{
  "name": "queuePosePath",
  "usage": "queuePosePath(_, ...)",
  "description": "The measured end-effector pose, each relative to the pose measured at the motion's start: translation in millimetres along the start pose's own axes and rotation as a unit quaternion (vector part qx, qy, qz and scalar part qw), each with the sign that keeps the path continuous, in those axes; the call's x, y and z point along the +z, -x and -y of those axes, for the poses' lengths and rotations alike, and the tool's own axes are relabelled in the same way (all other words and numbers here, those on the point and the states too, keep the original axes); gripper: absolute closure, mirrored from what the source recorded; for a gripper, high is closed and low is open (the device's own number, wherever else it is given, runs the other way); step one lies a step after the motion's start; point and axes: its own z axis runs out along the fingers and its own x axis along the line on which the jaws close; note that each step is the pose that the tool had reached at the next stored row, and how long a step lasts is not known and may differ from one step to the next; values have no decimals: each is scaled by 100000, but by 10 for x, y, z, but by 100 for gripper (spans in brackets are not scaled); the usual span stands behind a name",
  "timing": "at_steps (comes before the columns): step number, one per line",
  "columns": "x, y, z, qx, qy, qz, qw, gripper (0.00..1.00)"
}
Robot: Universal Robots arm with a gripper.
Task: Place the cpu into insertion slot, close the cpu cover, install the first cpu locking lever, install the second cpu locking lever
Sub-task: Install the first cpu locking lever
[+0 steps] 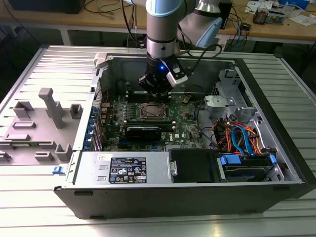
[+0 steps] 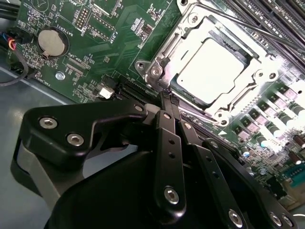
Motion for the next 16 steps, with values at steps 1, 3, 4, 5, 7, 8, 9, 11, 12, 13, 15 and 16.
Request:
queuePosePath(1,5,2,0,26,3,2,100000,89)
queuePosePath(3,19,6,0,83,2,1,100000,89)
queuePosePath(4,28,6,0,121,-4,3,100000,89)
queuePosePath(5,34,6,0,159,-5,4,100000,89)
queuePosePath(7,46,6,0,244,-11,2,100000,89)
queuePosePath(8,51,6,1,274,-17,-2,100000,89)
queuePosePath(9,51,6,1,277,-21,-7,100000,89)
queuePosePath(11,52,6,0,277,-10,0,100000,89)
queuePosePath(12,51,6,0,281,3,8,100000,89)
queuePosePath(13,49,7,-1,280,8,16,100000,89)
queuePosePath(15,44,6,0,281,-9,7,100000,89)
queuePosePath(16,43,7,0,278,-1,11,100000,89)
